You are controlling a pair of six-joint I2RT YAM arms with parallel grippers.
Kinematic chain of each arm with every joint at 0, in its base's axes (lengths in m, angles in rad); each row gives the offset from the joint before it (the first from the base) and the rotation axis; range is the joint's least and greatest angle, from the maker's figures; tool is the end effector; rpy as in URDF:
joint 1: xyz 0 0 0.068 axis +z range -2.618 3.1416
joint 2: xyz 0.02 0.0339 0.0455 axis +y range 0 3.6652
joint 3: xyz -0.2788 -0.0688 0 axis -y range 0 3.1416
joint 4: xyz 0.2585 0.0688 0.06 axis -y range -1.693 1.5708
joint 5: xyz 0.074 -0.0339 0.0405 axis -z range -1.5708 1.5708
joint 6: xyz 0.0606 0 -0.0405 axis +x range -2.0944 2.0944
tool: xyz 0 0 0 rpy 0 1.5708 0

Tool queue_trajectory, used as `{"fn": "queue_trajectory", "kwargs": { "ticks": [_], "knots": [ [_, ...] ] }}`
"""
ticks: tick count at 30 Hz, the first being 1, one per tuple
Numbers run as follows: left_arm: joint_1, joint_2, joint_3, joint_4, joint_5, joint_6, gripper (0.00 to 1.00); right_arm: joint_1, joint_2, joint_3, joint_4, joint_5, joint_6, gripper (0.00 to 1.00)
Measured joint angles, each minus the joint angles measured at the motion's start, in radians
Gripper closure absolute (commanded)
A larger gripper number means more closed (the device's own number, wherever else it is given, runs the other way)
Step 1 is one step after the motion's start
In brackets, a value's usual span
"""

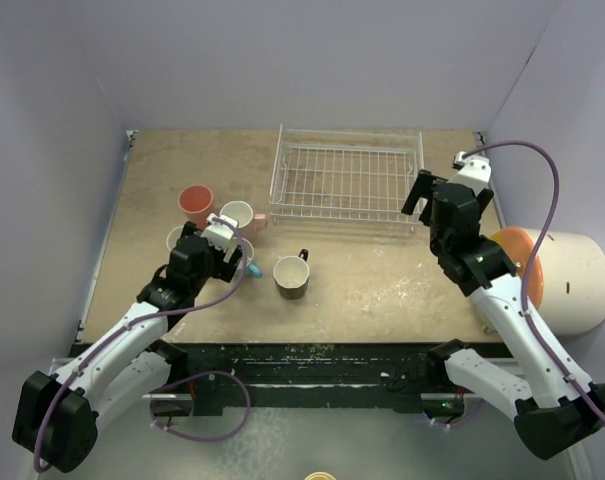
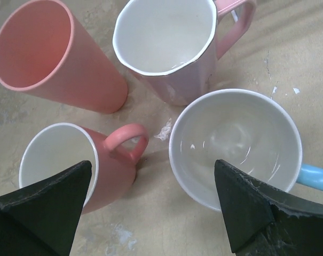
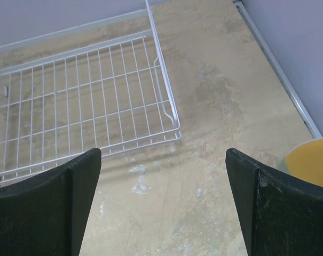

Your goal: Unload the cups from the dish rack

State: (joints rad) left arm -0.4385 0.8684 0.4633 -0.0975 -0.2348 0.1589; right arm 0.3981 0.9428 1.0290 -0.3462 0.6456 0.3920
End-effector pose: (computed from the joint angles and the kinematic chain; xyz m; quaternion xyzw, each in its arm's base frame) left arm 0.2030 -0.0796 0.2155 0.1946 0.8345 0.0294 0.5147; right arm 0.2233 0.0543 0.3897 0.1910 0.7524 -0.0097 0.6303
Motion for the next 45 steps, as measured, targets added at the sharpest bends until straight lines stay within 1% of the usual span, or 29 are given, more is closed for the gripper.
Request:
{"fn": "queue_trajectory", "kwargs": {
  "ticks": [3,6,10,13,15,17,18,20,21,23,27,34,41,45],
  "knots": [
    [0.0,-0.021,-0.049,0.064,-0.006,0.001,0.01,0.0,-0.004,-0.047,0.025,0.001,-0.013,0.0],
    [0.0,-0.052,-0.111,0.121,-0.019,0.001,0.01,0.0,-0.026,-0.121,0.085,0.0,-0.037,0.0],
    [0.0,-0.08,-0.175,0.209,-0.058,-0.006,0.0,0.0,-0.102,-0.235,0.193,0.003,-0.072,0.0],
    [0.0,-0.087,-0.224,0.282,-0.085,-0.009,0.01,0.0,-0.151,-0.288,0.252,0.025,-0.079,0.0],
    [0.0,-0.095,-0.24,0.309,-0.094,-0.009,0.03,0.0,-0.168,-0.312,0.283,0.045,-0.078,0.0],
    [0.0,-0.097,-0.247,0.322,-0.095,-0.008,0.1,0.0,-0.174,-0.327,0.308,0.058,-0.078,0.0],
    [0.0,-0.096,-0.247,0.323,-0.093,-0.008,0.11,0.0,-0.175,-0.336,0.323,0.068,-0.078,0.0],
    [0.002,-0.097,-0.247,0.322,-0.075,0.002,0.02,0.0,-0.179,-0.359,0.353,0.076,-0.077,0.0],
    [0.002,-0.102,-0.247,0.32,-0.061,0.008,0.0,0.0,-0.181,-0.368,0.362,0.078,-0.075,0.0],
    [0.003,-0.13,-0.252,0.3,-0.017,0.02,0.01,0.0,-0.186,-0.385,0.376,0.08,-0.067,0.0],
    [0.003,-0.296,-0.301,0.243,0.043,0.032,0.01,0.0,-0.2,-0.399,0.39,0.083,-0.051,0.0],
    [0.003,-0.658,-0.384,0.105,0.068,0.038,0.01,0.0,-0.239,-0.412,0.438,0.097,-0.028,0.0],
    [0.004,-0.835,-0.412,0.027,0.076,0.043,0.01,0.0,-0.223,-0.443,0.47,0.097,0.002,0.0],
    [0.005,-0.843,-0.437,0.03,0.041,0.038,0.01,0.0,-0.226,-0.473,0.479,0.097,0.007,0.0]
  ]
}}
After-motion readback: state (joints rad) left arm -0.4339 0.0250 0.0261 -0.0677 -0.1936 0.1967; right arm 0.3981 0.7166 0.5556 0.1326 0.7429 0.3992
